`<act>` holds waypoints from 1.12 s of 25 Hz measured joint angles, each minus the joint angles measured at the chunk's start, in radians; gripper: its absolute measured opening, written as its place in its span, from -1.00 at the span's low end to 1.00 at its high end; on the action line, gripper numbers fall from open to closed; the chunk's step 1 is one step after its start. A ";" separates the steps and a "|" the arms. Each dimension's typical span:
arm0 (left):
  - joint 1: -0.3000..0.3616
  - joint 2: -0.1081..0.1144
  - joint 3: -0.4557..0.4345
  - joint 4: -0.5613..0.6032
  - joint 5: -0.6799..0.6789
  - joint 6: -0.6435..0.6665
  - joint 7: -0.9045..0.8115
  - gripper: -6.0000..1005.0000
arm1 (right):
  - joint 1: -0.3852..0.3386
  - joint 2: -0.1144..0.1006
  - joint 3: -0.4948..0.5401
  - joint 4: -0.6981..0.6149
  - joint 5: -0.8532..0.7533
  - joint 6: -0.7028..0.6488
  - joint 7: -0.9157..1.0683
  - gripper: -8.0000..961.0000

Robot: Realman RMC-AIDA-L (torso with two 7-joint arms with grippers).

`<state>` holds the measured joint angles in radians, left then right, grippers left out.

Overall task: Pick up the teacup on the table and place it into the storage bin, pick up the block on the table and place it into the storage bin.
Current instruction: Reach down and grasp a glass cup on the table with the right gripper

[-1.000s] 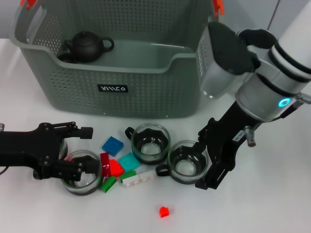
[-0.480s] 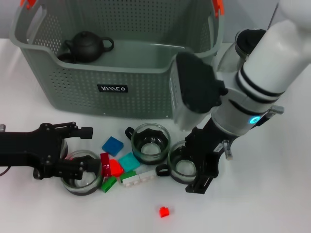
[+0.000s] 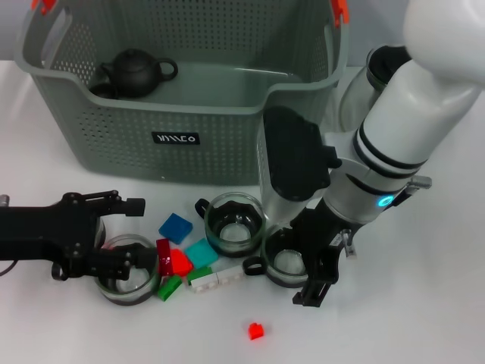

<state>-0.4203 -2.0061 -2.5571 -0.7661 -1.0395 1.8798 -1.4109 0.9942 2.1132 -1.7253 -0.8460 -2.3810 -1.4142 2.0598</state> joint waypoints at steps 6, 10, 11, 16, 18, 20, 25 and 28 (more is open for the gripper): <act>-0.002 0.002 0.000 0.007 0.002 -0.002 0.007 0.89 | 0.002 0.002 -0.054 0.004 0.023 0.025 0.017 0.93; -0.001 0.003 0.000 0.008 0.000 -0.002 0.008 0.89 | 0.000 0.002 -0.068 0.005 0.028 0.033 0.022 0.93; -0.001 0.003 0.000 0.008 0.000 -0.002 0.009 0.89 | 0.000 0.002 -0.069 0.005 0.028 0.033 0.023 0.92; -0.001 0.003 0.000 0.010 0.003 -0.002 0.010 0.89 | -0.006 0.002 -0.078 0.005 0.028 0.047 0.038 0.92; 0.000 0.003 0.000 0.010 0.003 -0.002 0.010 0.89 | -0.006 0.002 -0.088 0.005 0.025 0.056 0.053 0.92; 0.001 0.002 0.000 0.010 0.002 -0.002 0.010 0.89 | -0.005 0.001 -0.100 0.005 0.022 0.065 0.065 0.75; 0.002 0.001 0.000 0.014 0.003 -0.008 0.012 0.89 | -0.002 -0.001 -0.113 0.004 0.019 0.070 0.074 0.29; 0.002 0.004 0.000 0.021 0.003 -0.013 0.015 0.89 | -0.007 -0.002 -0.114 -0.007 0.018 0.072 0.083 -0.02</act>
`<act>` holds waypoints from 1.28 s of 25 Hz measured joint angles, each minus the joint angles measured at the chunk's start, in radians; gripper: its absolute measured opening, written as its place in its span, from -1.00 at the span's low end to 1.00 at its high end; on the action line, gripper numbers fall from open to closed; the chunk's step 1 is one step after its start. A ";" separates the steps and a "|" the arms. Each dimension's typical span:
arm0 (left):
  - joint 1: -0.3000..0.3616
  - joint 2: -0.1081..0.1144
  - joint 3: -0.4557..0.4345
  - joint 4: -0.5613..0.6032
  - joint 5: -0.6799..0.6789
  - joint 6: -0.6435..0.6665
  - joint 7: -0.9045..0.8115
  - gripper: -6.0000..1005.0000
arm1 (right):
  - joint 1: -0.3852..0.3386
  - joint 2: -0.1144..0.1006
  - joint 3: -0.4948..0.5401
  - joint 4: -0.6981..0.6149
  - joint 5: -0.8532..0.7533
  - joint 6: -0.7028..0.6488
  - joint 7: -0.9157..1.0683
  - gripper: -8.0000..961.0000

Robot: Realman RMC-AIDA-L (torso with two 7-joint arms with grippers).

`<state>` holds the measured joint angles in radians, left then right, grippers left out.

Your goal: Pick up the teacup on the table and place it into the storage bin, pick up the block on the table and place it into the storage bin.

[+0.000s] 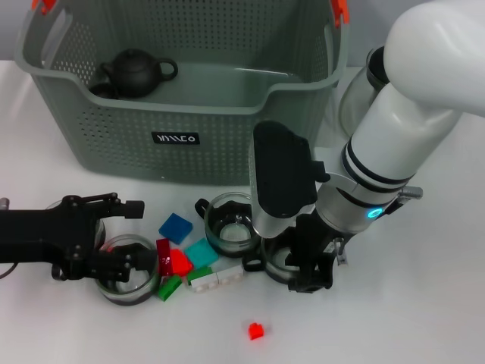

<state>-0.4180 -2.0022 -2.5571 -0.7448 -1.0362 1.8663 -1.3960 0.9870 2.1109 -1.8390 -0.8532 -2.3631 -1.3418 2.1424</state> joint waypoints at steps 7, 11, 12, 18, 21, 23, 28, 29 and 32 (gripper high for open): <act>0.000 0.003 0.000 0.002 -0.002 0.002 0.002 0.89 | 0.003 -0.002 0.007 -0.003 -0.001 -0.015 0.012 -0.33; -0.001 0.003 0.000 0.002 -0.003 0.005 0.002 0.89 | 0.002 -0.005 0.017 -0.019 -0.001 -0.035 0.019 -0.50; 0.000 0.003 0.000 0.002 -0.003 0.006 0.002 0.89 | 0.001 -0.006 0.020 -0.029 -0.001 -0.041 0.021 -0.56; 0.004 0.003 0.000 0.002 -0.003 0.008 0.002 0.89 | -0.031 -0.011 0.083 -0.157 -0.001 -0.169 0.048 -0.87; 0.006 0.004 0.000 0.002 -0.003 0.009 0.000 0.89 | -0.043 -0.012 0.131 -0.224 -0.001 -0.258 0.066 -0.87; 0.007 0.004 0.000 0.002 -0.002 0.010 -0.001 0.89 | -0.047 -0.013 0.160 -0.268 -0.001 -0.330 0.083 -0.87; 0.007 0.006 0.000 -0.001 -0.002 0.021 -0.001 0.89 | -0.044 -0.012 0.330 -0.458 0.051 -0.520 0.103 -0.87; 0.007 0.006 -0.001 -0.002 -0.003 0.023 -0.001 0.89 | -0.044 -0.012 0.330 -0.458 0.051 -0.520 0.103 -0.87; 0.006 0.009 -0.008 -0.004 -0.004 0.028 -0.002 0.89 | 0.001 -0.013 0.471 -0.528 0.069 -0.565 0.091 -0.87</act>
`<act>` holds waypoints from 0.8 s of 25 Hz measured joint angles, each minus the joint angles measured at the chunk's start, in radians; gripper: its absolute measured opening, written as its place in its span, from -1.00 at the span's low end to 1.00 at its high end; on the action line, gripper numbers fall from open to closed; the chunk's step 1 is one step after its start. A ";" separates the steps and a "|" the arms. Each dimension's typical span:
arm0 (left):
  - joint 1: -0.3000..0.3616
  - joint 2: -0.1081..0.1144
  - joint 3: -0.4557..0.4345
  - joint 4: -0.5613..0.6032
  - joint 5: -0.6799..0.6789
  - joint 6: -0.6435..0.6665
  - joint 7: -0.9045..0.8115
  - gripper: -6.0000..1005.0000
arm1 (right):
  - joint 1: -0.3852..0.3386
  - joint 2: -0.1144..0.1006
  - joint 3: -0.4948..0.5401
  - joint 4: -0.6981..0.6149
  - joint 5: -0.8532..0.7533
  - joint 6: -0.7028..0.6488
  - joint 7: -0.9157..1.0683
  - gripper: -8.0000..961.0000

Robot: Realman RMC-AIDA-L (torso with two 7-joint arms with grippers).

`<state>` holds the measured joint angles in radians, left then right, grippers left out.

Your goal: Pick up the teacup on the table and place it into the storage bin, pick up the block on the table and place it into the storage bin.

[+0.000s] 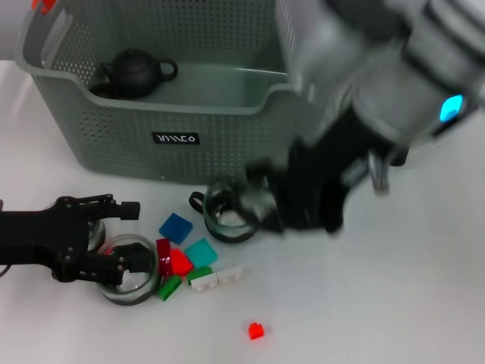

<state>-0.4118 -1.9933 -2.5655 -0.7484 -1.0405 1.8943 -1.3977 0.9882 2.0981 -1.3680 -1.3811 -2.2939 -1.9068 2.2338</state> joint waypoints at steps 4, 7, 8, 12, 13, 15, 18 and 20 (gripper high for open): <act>-0.004 0.005 -0.012 0.003 0.000 0.008 -0.001 0.89 | 0.066 -0.002 0.144 -0.010 -0.032 0.039 -0.025 -0.87; -0.007 0.006 -0.017 0.004 -0.001 0.009 -0.001 0.89 | 0.101 -0.004 0.196 0.031 -0.073 0.132 -0.032 -0.87; -0.007 0.006 -0.017 0.004 -0.001 0.010 0.000 0.89 | 0.113 -0.005 0.207 0.063 -0.085 0.171 -0.032 -0.87; -0.010 0.006 -0.014 0.005 -0.001 0.010 0.002 0.89 | 0.171 -0.020 0.238 0.248 -0.110 0.319 -0.045 -0.87; -0.010 0.006 -0.012 0.005 0.000 0.010 0.002 0.89 | 0.185 -0.024 0.239 0.291 -0.111 0.353 -0.053 -0.87; -0.012 0.006 -0.011 0.005 0.002 0.010 0.002 0.89 | 0.211 -0.032 0.240 0.374 -0.111 0.428 -0.067 -0.87; -0.013 0.007 -0.010 0.005 0.004 0.009 0.006 0.89 | 0.262 -0.038 0.242 0.513 -0.107 0.546 -0.093 -0.87; -0.015 0.007 -0.010 0.006 0.005 0.009 0.010 0.89 | 0.295 -0.037 0.242 0.599 -0.107 0.619 -0.102 -0.87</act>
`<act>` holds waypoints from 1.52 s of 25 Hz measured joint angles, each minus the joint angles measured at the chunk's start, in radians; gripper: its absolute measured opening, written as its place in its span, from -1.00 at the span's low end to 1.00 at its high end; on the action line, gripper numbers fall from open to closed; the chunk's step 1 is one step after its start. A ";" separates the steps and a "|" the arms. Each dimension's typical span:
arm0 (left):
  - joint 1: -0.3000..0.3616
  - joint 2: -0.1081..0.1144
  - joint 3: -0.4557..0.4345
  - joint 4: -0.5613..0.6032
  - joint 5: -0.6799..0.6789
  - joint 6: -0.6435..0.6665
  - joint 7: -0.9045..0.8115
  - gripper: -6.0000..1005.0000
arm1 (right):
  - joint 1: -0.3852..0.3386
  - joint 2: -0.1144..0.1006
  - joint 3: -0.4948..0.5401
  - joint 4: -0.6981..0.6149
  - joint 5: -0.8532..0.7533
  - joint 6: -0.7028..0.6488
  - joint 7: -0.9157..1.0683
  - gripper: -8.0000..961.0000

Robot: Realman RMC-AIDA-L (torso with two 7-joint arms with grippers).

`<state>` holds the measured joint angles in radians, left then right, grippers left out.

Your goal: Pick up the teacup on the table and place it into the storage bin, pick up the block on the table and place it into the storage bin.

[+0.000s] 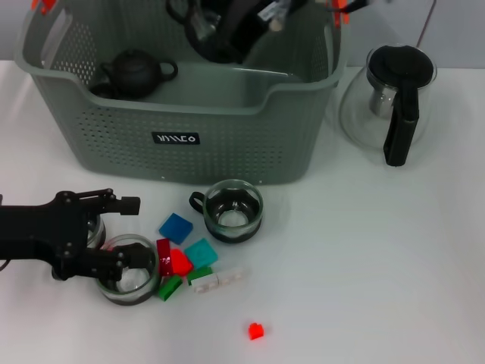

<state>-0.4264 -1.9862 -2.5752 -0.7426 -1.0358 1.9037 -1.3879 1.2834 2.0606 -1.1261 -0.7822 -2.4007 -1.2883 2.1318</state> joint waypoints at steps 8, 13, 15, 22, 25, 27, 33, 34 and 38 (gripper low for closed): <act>-0.003 -0.003 0.002 0.000 0.001 0.000 0.003 0.89 | 0.084 0.033 -0.025 0.245 -0.006 0.270 -0.013 -0.87; -0.003 -0.006 0.003 0.006 0.002 -0.001 0.008 0.89 | 0.098 0.044 -0.045 0.332 0.009 0.363 -0.008 -0.87; -0.004 -0.007 0.003 0.011 0.002 -0.002 0.012 0.89 | 0.099 0.047 -0.055 0.359 0.023 0.389 -0.013 -0.87; -0.006 -0.008 0.003 0.026 0.002 -0.009 0.018 0.89 | 0.092 0.051 -0.197 0.397 0.142 0.451 -0.031 -0.87; -0.007 -0.008 0.003 0.033 0.002 -0.010 0.021 0.89 | 0.091 0.052 -0.218 0.405 0.151 0.458 -0.033 -0.87; -0.007 -0.008 0.002 0.036 0.002 -0.010 0.024 0.89 | 0.091 0.052 -0.226 0.409 0.152 0.460 -0.033 -0.87; -0.007 -0.008 0.002 0.037 0.002 -0.011 0.027 0.89 | 0.087 0.052 -0.236 0.418 0.152 0.459 -0.033 -0.87; -0.007 -0.008 0.002 0.037 0.002 -0.011 0.027 0.89 | 0.085 0.052 -0.236 0.419 0.150 0.459 -0.033 -0.87; -0.006 -0.008 0.001 0.037 0.002 -0.011 0.027 0.89 | 0.071 0.045 -0.237 0.415 0.147 0.461 -0.031 -0.87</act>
<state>-0.4320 -1.9942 -2.5738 -0.7055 -1.0339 1.8928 -1.3606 1.3547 2.1056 -1.3636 -0.3670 -2.2535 -0.8270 2.1012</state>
